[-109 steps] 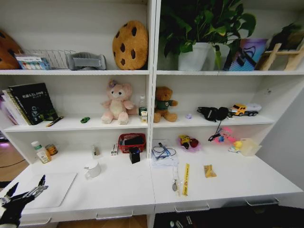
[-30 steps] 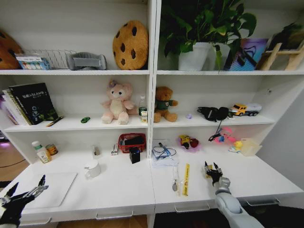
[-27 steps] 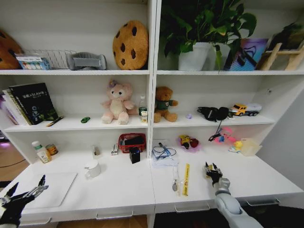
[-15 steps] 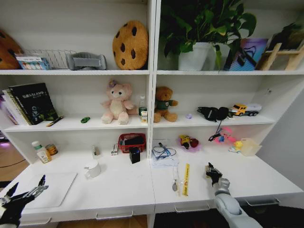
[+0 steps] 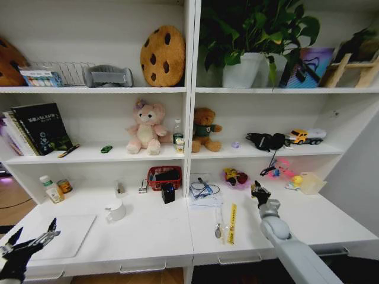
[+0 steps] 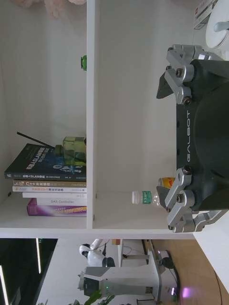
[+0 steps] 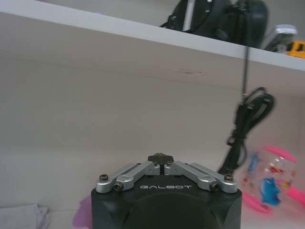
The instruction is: Organize the objects on the table.
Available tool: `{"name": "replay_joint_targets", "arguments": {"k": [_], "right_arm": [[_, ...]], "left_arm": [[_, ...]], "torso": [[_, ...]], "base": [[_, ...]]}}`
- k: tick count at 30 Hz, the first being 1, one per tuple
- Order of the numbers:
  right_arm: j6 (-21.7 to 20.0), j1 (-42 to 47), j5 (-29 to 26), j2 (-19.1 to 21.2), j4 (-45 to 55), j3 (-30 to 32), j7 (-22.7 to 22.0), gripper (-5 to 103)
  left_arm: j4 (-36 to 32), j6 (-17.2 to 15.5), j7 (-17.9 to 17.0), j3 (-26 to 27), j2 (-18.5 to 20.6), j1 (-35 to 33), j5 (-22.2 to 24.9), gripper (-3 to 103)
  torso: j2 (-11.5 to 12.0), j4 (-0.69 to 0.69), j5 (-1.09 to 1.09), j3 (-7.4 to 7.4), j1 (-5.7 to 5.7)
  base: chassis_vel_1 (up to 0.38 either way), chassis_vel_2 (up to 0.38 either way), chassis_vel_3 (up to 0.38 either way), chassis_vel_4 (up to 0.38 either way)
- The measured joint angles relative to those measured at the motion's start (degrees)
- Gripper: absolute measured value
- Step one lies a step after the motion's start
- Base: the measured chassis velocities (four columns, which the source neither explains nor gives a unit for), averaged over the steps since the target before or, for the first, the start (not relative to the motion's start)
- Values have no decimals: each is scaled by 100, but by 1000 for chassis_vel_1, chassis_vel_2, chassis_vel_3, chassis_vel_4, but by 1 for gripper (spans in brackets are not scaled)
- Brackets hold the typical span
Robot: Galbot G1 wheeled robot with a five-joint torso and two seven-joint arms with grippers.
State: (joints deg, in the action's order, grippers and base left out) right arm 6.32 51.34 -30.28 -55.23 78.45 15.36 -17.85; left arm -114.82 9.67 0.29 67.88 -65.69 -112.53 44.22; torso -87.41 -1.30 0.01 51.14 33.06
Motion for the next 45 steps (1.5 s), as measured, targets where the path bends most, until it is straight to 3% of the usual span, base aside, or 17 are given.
{"name": "replay_joint_targets", "arguments": {"k": [8,17,19,20,22,23,25,32,34,35,37,42,45], "right_arm": [[285,-1838,153,-501,-2101,-1003,240,0],[397,-2090,318,-733,-2687,-1107,260,0],[420,-2085,340,-743,-2730,-1081,263,5],[439,-2075,354,-736,-2758,-1048,264,16],[448,-2058,355,-713,-2755,-1018,266,16],[451,-2039,355,-691,-2737,-996,266,21],[441,-1892,346,-560,-2444,-900,256,33],[261,-1101,224,-139,-1044,-674,144,54],[176,-153,169,115,5,-404,105,66],[176,-153,169,115,5,-404,105,66],[120,609,299,287,758,-92,65,77],[116,1870,417,337,1913,685,12,97],[123,2543,453,309,2483,1062,-6,100]], "left_arm": [[0,0,-1,1,0,0,0,100],[0,0,-1,1,0,0,0,100],[0,0,-1,0,0,0,0,100],[0,0,0,1,0,0,0,100],[0,0,-1,0,0,0,0,100],[0,0,-1,0,0,0,0,100],[0,0,-1,0,0,0,0,100],[0,0,-1,0,0,0,0,100],[0,0,-3,1,0,0,0,100],[0,0,-3,1,0,0,0,100],[0,0,-2,1,0,0,0,100],[0,0,-2,1,0,0,0,100],[0,0,-2,1,0,0,0,100]], "torso": [[0,2,-1,0,1],[0,1,-1,-1,1],[0,0,-1,-1,0],[0,1,-1,-1,0],[1,1,-1,-1,1],[0,1,-1,0,0],[0,1,0,-1,0],[0,1,-1,-1,0],[-1,0,2,-2,0],[-1,0,2,-2,0],[-1,-2,-2,-2,-1],[-1,0,0,-2,-1],[-1,0,-1,-2,-1]], "base": [[0,0,0,0],[0,0,0,0],[0,0,0,0],[0,0,0,0],[0,0,0,0],[0,0,0,0],[0,0,0,0],[0,0,0,0],[0,0,0,0],[0,0,0,0],[0,0,0,0],[0,0,0,0],[0,0,0,0]]}}
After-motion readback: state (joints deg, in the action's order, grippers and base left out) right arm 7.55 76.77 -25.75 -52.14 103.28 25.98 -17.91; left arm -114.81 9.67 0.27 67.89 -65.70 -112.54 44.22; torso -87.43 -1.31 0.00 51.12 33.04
